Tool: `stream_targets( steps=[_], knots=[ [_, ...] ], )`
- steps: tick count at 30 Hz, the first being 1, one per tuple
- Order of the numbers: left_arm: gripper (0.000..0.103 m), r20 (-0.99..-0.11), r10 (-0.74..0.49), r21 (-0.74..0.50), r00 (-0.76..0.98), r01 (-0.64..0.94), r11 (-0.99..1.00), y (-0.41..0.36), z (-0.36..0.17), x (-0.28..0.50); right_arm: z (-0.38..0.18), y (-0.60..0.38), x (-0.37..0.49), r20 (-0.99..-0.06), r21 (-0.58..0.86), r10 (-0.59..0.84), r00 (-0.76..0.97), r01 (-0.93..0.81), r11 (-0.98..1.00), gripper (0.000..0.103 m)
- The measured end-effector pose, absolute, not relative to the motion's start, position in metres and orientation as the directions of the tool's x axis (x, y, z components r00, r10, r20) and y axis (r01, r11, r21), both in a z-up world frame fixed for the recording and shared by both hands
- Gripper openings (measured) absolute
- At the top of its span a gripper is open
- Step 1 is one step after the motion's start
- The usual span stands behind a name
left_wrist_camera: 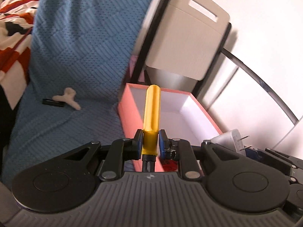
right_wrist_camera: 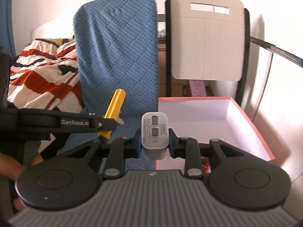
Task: Organize rigid objects
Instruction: 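Carry the screwdriver with left tool while right tool carries the charger into the box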
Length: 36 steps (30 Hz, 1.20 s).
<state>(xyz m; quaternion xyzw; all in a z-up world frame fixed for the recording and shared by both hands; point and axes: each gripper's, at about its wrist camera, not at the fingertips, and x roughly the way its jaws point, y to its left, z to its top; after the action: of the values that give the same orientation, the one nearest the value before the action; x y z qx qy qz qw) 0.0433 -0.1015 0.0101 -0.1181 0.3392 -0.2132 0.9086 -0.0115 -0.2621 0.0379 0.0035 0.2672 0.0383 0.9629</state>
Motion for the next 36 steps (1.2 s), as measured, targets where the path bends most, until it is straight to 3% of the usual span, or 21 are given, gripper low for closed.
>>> stream_targets(
  steps=[19,36],
  knots=[
    [0.02,-0.586,-0.538,-0.376,0.606,0.384,0.843,-0.179,0.006,0.088,0.024,-0.346,-0.003,-0.504,0.048,-0.066,0.861,0.104,0.993,0.03],
    [0.017,-0.687,-0.533,-0.381,0.494,0.38,0.843,-0.24,-0.054,0.181,-0.04,-0.395,0.076,-0.626,0.095,-0.067,0.777,0.16,0.982,0.03]
  ],
)
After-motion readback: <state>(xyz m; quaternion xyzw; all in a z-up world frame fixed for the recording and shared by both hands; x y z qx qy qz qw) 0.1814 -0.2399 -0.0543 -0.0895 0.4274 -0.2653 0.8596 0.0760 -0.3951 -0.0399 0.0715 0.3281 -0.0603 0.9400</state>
